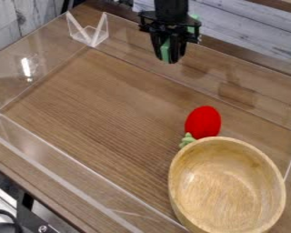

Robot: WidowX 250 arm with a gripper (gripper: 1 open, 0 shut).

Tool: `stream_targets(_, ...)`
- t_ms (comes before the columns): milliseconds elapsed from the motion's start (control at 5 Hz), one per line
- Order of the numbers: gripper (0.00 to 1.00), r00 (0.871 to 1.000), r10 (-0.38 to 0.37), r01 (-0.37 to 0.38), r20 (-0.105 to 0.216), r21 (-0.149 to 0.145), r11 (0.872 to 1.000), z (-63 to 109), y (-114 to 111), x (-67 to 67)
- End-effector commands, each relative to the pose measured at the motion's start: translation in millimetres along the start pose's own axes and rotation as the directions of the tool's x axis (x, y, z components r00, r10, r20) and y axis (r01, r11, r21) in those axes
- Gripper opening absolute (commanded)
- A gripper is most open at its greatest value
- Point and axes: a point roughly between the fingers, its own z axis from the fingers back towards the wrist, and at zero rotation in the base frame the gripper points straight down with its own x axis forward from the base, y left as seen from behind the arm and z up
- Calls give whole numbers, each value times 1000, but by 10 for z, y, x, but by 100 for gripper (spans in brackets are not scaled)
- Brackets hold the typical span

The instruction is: Put the green block in the brown bowl

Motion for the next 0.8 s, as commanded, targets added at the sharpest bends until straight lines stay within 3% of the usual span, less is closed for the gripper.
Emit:
stream_targets(0,0,994,7,-10,106,26,1000,435,-121,111)
stream_targets(400,0,995,-18,15,96,38,999,403,-45,120)
stream_targets(600,0,994,-46,43,101,29,999,370,-358,24)
